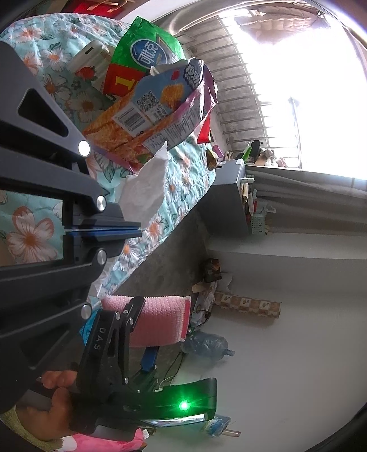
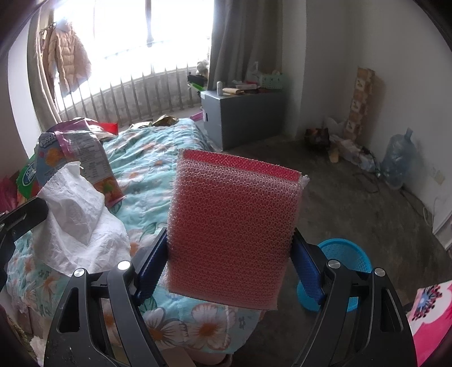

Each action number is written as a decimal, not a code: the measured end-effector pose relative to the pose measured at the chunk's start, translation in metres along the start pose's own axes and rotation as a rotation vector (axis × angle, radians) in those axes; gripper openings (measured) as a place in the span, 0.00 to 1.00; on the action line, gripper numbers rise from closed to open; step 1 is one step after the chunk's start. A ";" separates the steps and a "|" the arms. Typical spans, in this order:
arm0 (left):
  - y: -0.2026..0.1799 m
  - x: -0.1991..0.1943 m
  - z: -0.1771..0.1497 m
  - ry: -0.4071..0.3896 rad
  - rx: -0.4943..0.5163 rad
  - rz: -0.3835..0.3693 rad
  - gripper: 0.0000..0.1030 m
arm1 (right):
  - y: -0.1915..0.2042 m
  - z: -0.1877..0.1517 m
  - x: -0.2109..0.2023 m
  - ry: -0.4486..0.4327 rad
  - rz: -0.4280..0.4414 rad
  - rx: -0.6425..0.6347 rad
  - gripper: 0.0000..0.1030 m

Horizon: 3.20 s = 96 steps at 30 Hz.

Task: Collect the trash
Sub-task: 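Carry the sponge and tissue in both tools toward the blue wastebasket, then open both tools over the blue wastebasket, dropping sponge and tissue inside, then move both open tools back over the bed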

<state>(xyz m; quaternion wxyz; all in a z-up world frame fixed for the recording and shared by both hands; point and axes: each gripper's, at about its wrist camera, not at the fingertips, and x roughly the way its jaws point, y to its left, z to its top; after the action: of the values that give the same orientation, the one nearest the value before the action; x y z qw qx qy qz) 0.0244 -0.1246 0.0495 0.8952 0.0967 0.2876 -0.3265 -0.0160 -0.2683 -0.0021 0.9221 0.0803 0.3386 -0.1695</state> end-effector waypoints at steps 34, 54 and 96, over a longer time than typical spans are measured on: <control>-0.181 0.261 0.092 0.391 -0.010 -0.589 0.00 | -0.284 -0.074 0.051 0.122 -0.132 0.811 0.75; -0.282 0.401 0.000 0.696 0.045 -0.466 0.55 | -0.345 -0.172 0.174 0.325 -0.123 1.051 0.86; 0.131 -0.051 -0.019 -0.129 -0.288 -0.089 0.95 | -0.001 0.031 0.021 -0.091 0.291 0.008 0.92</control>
<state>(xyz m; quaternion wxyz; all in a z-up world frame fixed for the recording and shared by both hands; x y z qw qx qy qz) 0.0682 0.0097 0.0610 0.9009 -0.0665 0.2775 -0.3269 0.0173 -0.2828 0.0077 0.9510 0.1245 0.2804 -0.0386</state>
